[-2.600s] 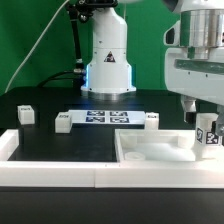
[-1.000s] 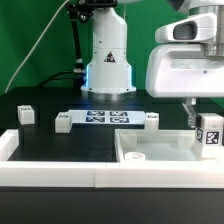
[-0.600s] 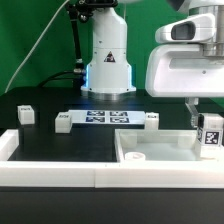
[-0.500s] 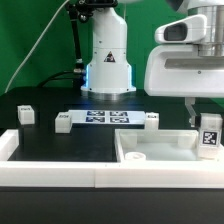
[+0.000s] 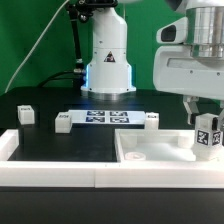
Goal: Assemble one leg
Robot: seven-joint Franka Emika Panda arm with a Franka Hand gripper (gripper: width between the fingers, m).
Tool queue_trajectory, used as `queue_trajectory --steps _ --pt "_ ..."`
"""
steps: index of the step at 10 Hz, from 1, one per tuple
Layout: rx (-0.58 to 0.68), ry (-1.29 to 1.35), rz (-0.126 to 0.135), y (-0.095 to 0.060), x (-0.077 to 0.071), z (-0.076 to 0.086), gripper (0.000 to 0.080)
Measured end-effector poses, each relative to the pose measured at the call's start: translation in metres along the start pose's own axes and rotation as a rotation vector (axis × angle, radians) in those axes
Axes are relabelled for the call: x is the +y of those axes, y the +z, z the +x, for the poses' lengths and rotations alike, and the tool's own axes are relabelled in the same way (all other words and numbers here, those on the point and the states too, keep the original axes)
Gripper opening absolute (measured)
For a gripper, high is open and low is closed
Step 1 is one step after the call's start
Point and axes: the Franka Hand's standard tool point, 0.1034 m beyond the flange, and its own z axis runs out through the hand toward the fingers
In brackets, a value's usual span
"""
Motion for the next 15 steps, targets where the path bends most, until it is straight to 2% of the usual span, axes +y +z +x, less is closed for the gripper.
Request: queue_trajectory --steps 3,7,8,9,10,11,13,15 --pt "-0.018 0.319 -0.010 0.0007 0.0036 0.0042 0.0292" --pt "-0.032 0.478 -0.014 0.0011 0.0046 0.0038 0.0292" --pt "-0.032 0.454 -0.014 0.0016 0.0048 0.0036 0.0387" --pt "-0.032 0.416 -0.013 0.0015 0.0045 0.0033 0.0387" --pt "-0.033 0.357 -0.011 0.0015 0.0041 0.0026 0.0561" --pt "-0.033 0.270 -0.009 0.0015 0.0042 0.0032 0.0628" --pt "-0.027 0.010 0.005 0.0006 0.0022 0.0039 0.0645" --pt "-0.023 -0.176 0.011 0.0015 0.0003 -0.0024 0.0649"
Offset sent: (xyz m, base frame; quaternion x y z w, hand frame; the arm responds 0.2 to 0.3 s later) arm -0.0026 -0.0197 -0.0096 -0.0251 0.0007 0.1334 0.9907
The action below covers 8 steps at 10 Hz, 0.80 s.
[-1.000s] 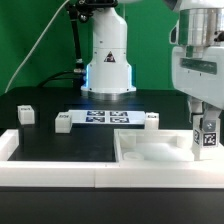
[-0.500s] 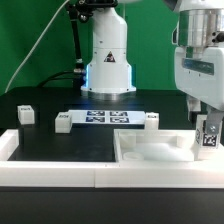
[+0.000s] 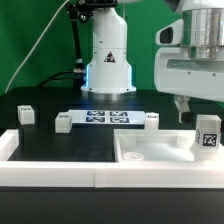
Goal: Assemble one leg
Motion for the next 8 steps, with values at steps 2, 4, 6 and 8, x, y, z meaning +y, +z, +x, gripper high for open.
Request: queue_trajectory --steps 2,4,6,8 --pt "0.004 -0.175 0.000 0.0007 -0.0022 -0.0033 0.0649" --pt "0.009 -0.437 0.002 0.0013 -0.0043 -0.0051 0.0649" --pt "0.022 -0.662 -0.010 -0.0004 -0.0056 -0.0036 0.0649" --pt "0.029 -0.766 -0.018 -0.0013 -0.0062 -0.0035 0.0649"
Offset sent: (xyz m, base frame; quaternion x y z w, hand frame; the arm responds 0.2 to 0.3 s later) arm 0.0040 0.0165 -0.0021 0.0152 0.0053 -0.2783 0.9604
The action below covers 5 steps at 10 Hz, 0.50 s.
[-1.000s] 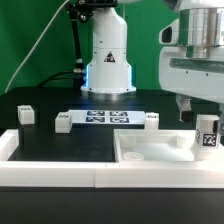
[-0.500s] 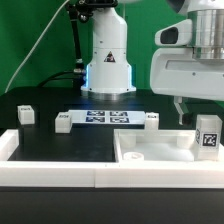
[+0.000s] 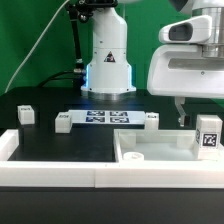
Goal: Assemble one leg
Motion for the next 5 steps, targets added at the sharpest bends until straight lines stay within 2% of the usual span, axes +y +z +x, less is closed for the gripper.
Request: queue_trajectory --steps 1,2,3,4,5 --pt "0.000 -0.056 -0.002 0.0003 0.0015 0.0004 0.0496" --pt "0.000 -0.044 -0.002 0.0004 0.0018 0.0005 0.0496" --pt "0.000 -0.033 -0.001 0.0004 0.0018 0.0004 0.0347" --pt "-0.001 -0.001 -0.001 0.0005 0.0020 0.0005 0.0291" --pt "0.000 0.000 -0.001 0.0005 0.0022 0.0005 0.0291"
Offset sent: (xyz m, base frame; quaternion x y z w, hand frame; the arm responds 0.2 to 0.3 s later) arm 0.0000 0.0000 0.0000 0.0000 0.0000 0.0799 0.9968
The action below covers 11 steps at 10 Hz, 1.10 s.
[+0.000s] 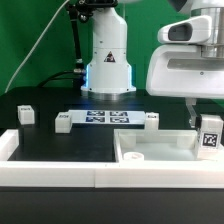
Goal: Assemble one leg
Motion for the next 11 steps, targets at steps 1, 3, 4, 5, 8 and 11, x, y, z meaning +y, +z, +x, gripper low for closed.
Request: queue_trajectory --steps 1,3,4,5,8,11 --pt "-0.001 0.057 0.003 -0.0001 -0.0005 -0.0002 0.0291" --pt "-0.005 0.350 0.003 -0.0004 -0.0001 -0.0006 0.0291" --pt "-0.006 0.481 0.001 -0.0002 0.0011 -0.0006 0.0291" --pt "-0.008 0.574 0.002 0.0005 0.0016 -0.0010 0.0291" --pt "-0.014 0.980 0.005 0.0017 0.0056 -0.0014 0.0292" --pt "-0.034 1.394 -0.003 0.0013 0.0069 -0.0035 0.0292"
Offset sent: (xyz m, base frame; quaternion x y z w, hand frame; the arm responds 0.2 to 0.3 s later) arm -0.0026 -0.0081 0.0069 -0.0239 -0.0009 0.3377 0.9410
